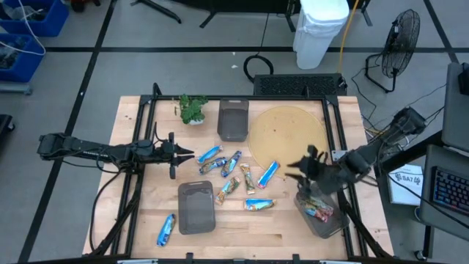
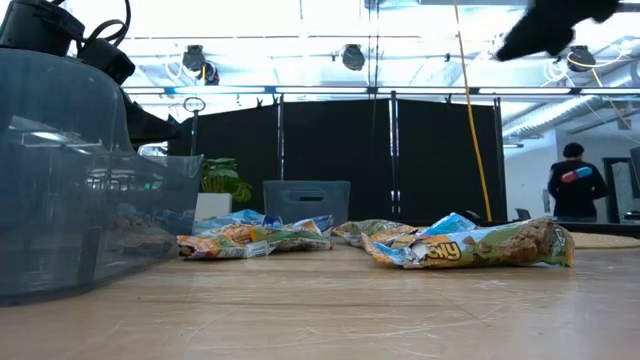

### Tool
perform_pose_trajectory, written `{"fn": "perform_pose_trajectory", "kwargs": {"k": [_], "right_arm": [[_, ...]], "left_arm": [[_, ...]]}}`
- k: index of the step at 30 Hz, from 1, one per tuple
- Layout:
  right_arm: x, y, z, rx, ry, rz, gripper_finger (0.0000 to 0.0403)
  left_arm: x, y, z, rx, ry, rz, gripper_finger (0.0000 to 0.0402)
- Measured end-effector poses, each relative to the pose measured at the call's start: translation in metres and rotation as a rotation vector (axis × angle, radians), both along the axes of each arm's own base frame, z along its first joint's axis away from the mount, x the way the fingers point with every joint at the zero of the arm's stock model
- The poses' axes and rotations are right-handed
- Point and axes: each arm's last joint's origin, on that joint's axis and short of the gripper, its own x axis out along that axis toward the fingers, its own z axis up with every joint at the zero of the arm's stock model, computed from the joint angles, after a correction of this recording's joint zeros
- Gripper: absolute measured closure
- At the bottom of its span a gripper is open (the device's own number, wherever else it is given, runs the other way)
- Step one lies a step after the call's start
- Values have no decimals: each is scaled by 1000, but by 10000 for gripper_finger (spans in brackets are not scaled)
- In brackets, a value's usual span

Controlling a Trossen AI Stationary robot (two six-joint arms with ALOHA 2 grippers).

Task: Pick and place Granola Bars by type
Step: Put the red granola bar into the bottom right black bin

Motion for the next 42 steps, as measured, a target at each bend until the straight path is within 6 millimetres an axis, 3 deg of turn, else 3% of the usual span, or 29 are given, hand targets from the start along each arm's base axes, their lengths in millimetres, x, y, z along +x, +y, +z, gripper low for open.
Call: {"fn": "perform_pose_trajectory", "kwargs": {"k": [10,17,30,35,42], "right_arm": [[35,-50,-28,-60,102,220,287],[51,-72,-49,-147,253,218,283],[82,-68,-101,-171,560,269,162],[89,-64,-112,-133,599,310,164],[93,-63,-112,-107,568,321,180]], "left_arm": [[0,0,0,0,0,0,327],[0,0,0,0,0,0,327],[0,0,0,0,-4,0,327],[0,0,0,0,-4,0,327],[0,0,1,0,-6,0,327]]}}
